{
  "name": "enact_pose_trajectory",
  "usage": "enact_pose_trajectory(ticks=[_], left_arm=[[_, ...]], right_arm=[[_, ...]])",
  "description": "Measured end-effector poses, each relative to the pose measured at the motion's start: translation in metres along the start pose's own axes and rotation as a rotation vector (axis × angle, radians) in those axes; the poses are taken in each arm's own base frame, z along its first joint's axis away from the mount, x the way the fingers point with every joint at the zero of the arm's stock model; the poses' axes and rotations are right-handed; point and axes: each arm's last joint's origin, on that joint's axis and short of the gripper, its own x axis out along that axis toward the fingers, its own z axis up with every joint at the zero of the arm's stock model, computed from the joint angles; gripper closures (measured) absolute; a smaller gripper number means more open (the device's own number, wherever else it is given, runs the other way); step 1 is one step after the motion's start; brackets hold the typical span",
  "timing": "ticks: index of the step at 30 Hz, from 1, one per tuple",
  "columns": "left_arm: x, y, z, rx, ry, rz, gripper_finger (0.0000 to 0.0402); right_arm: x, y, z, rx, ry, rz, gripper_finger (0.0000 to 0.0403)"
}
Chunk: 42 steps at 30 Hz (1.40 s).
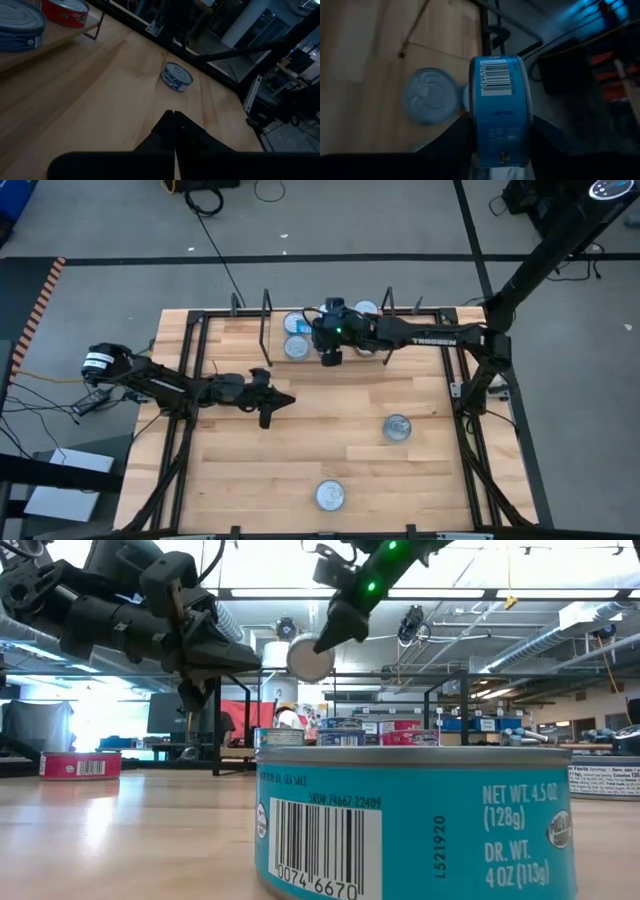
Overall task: Stack canned seafood by type on shelf
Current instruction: Stack the center light blue tuna can on top of the other light blue tuna can on the shelf
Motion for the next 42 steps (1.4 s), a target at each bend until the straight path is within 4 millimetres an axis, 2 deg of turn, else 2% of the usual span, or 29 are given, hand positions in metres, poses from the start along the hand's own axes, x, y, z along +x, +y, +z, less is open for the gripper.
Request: enact_pose_trajectory(ticks=[4, 9, 19, 24, 33, 42], left_arm=[[0.000, 0.000, 0.000, 0.000, -0.001, 0.002, 0.0401], [0.000, 0.000, 0.000, -0.003, 0.005, 0.006, 0.0401], [0.000, 0.001, -0.001, -0.002, 0.015, 0.013, 0.0401], [0.000, 0.001, -0.001, -0.003, 0.014, 0.013, 0.0401], [0.000, 0.001, -0.001, -0.002, 0.015, 0.012, 0.0401], [0.000, 0.001, -0.002, -0.002, 0.025, 0.001, 0.0401]], right_arm=[[0.021, -0.009, -0.006, -0.081, -0.014, -0.047, 0.0253], [0.055, -0.011, -0.015, -0.141, 0.005, -0.041, 0.0253], [0.119, -0.026, -0.001, -0.143, 0.019, -0.001, 0.0253], [0.142, -0.030, -0.007, -0.146, 0.063, 0.008, 0.0253], [0.148, -0.045, -0.019, -0.123, 0.090, -0.014, 0.0251], [0.148, -0.042, -0.023, -0.113, 0.101, 0.057, 0.0246]])
